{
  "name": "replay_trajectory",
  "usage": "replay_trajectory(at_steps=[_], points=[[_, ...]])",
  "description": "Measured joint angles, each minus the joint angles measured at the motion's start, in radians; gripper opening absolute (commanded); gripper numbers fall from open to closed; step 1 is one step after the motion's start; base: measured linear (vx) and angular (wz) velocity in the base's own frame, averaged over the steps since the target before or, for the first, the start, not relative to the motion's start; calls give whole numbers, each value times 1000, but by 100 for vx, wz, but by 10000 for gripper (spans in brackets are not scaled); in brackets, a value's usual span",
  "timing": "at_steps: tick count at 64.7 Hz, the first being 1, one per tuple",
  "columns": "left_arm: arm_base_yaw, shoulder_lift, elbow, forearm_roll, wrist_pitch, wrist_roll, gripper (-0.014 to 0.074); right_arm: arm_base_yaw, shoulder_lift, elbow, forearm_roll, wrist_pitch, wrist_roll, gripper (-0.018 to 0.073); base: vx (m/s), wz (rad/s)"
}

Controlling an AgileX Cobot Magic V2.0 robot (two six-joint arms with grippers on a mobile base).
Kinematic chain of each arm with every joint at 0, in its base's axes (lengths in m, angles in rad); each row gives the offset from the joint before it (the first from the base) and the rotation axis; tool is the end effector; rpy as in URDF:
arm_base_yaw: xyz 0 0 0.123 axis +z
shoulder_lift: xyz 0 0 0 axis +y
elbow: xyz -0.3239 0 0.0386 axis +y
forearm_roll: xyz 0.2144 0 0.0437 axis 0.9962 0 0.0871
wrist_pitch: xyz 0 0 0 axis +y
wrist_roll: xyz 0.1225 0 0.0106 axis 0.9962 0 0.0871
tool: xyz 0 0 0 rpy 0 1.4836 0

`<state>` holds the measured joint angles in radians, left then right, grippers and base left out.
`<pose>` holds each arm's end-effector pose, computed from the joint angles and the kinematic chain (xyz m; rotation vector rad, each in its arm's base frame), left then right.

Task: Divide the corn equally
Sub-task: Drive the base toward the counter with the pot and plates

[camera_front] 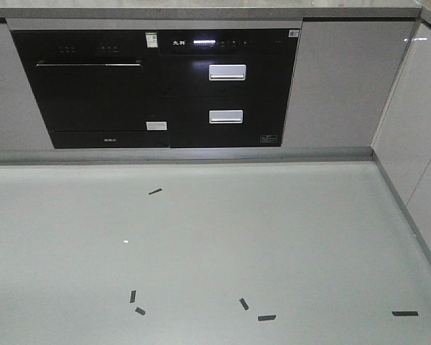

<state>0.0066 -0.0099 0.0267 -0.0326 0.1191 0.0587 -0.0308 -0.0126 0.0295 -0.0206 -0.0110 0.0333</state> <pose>0.0136 -0.0004 0.1924 0.0190 1.6194 0.0223 0.0133 -0.0004 0.2075 0.0322 1.4892 -0.0145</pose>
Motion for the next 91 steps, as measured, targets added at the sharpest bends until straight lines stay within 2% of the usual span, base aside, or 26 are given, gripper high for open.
replay_trajectory(at_steps=[91], points=[[0, 0, 0, 0, 0, 0, -6, 0, 0, 0, 0, 0, -1, -4, 4, -2]])
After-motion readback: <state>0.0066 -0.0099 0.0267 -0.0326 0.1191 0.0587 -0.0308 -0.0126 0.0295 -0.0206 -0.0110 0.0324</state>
